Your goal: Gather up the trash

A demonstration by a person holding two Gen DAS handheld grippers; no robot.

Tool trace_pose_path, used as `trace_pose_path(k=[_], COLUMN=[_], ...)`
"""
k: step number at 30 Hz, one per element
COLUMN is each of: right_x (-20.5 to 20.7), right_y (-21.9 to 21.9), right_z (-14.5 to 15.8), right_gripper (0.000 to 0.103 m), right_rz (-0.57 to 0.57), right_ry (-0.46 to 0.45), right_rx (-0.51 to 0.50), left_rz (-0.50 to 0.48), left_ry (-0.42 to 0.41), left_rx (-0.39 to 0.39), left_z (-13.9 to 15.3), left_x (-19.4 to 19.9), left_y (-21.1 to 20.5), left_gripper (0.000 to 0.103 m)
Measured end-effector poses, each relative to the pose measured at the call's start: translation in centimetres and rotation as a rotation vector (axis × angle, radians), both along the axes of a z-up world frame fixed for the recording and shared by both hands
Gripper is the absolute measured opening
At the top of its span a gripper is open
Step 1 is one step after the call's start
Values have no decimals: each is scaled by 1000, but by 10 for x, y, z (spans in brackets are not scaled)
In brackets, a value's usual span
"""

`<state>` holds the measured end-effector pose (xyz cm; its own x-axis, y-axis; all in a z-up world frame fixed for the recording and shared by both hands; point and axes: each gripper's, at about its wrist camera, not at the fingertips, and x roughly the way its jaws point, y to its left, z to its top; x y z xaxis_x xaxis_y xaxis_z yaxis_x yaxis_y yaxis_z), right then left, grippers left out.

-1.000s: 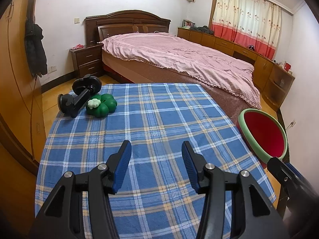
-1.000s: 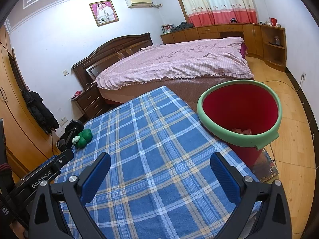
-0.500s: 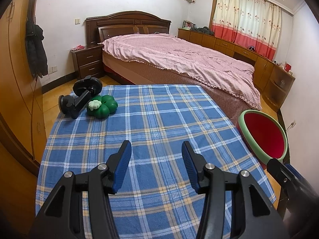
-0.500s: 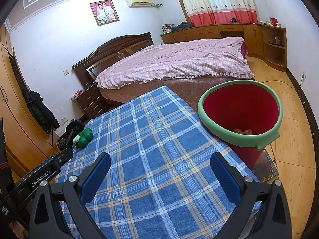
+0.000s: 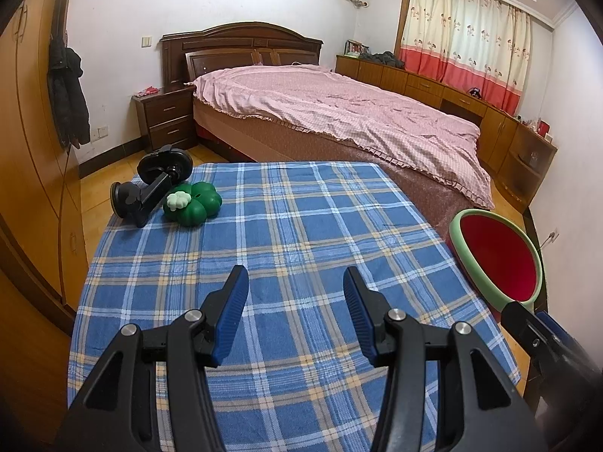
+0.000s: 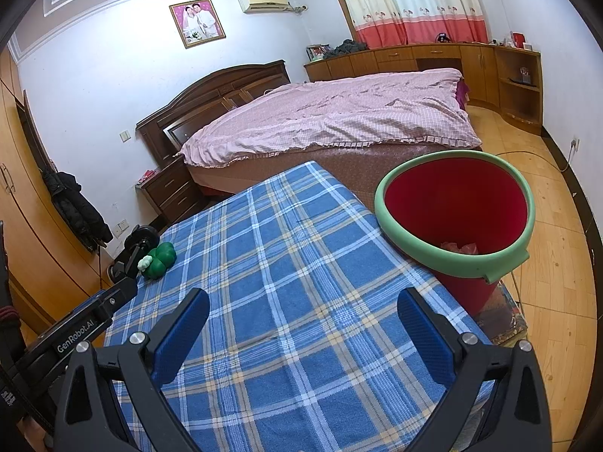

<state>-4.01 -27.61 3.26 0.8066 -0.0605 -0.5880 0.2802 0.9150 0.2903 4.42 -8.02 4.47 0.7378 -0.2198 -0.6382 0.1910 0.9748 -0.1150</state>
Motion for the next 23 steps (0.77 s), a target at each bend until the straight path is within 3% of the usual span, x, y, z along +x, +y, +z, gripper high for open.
trace_pose_path(k=[23], right_x=[0], right_y=[-1], right_z=[1], right_gripper=[102], right_rz=[1], right_ry=[0], right_rx=[1], left_rz=[-1], left_ry=[15], left_rx=[-2], left_z=[0], left_x=[0], left_y=[-1], left_gripper=[52])
